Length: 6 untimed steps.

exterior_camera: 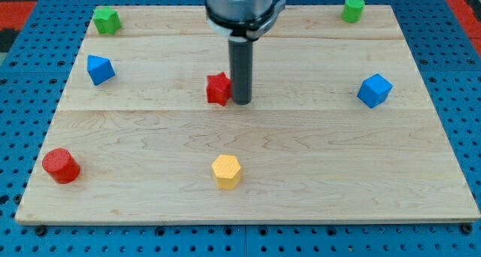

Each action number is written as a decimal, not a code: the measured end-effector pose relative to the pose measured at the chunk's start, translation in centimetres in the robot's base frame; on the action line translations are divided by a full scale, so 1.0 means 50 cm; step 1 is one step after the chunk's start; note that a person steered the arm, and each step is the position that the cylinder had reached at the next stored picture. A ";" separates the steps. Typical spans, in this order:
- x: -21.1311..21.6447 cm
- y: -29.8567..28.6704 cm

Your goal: Slightly push the green circle to the top left side of the board

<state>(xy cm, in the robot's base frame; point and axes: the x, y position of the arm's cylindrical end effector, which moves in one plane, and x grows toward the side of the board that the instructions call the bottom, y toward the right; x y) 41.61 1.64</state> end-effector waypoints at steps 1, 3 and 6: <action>-0.137 0.208; -0.382 0.551; -0.446 0.283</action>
